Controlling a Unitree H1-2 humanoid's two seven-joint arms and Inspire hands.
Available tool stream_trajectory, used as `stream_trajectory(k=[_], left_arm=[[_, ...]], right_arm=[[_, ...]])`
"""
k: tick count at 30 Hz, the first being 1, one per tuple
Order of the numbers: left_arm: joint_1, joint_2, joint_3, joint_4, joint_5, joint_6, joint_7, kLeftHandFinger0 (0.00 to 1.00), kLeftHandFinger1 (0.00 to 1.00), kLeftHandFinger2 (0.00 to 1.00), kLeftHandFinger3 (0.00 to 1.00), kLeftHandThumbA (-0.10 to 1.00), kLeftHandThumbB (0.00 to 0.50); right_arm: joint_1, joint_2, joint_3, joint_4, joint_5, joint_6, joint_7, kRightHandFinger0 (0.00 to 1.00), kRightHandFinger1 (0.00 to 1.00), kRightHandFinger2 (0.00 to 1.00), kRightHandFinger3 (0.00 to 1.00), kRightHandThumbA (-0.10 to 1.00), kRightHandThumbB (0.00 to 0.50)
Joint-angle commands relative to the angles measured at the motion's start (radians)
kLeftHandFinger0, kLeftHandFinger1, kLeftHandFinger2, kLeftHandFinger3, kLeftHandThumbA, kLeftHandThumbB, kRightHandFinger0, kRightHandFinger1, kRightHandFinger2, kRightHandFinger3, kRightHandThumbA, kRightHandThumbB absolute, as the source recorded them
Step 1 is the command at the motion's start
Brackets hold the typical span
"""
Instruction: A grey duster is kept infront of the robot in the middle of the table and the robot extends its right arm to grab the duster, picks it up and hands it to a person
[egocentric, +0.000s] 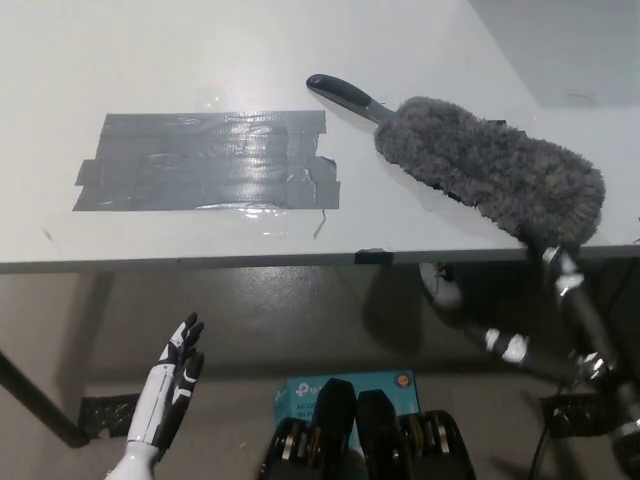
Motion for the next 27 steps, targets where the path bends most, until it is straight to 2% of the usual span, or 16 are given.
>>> stream_trajectory(k=[1,7,13,18,21,27], left_arm=[[-0.017,0.022,-0.007,-0.009,0.027,-0.067,0.043,1.00,1.00,1.00,1.00,1.00,0.230],[-0.020,0.018,0.001,-0.016,0.027,-0.067,0.035,1.00,1.00,1.00,1.00,1.00,0.232],[-0.018,0.023,-0.005,-0.017,0.032,-0.067,0.036,1.00,1.00,1.00,1.00,1.00,0.236],[-0.023,0.026,-0.008,-0.017,0.024,-0.067,0.035,1.00,1.00,1.00,1.00,1.00,0.231],[-0.024,0.025,-0.012,-0.017,0.024,-0.067,0.039,1.00,1.00,1.00,1.00,1.00,0.223],[-0.027,0.025,-0.011,-0.015,0.027,-0.067,0.040,1.00,1.00,1.00,1.00,1.00,0.222]], right_arm=[[-0.161,-0.066,-0.021,-0.066,-0.119,0.162,0.020,1.00,1.00,1.00,1.00,1.00,0.394],[-0.335,-0.088,0.022,0.071,-0.154,0.266,0.044,1.00,1.00,1.00,1.00,1.00,0.371],[-0.522,-0.106,0.089,0.389,-0.211,0.258,0.046,1.00,1.00,1.00,1.00,1.00,0.437],[-0.627,-0.107,0.134,0.545,-0.236,0.267,0.056,1.00,1.00,1.00,1.00,1.00,0.442],[-0.705,-0.099,0.167,0.651,-0.255,0.302,0.072,1.00,1.00,1.00,1.00,1.00,0.427],[-0.823,-0.087,0.232,0.864,-0.289,0.311,0.077,1.00,1.00,1.00,1.00,1.00,0.447]])
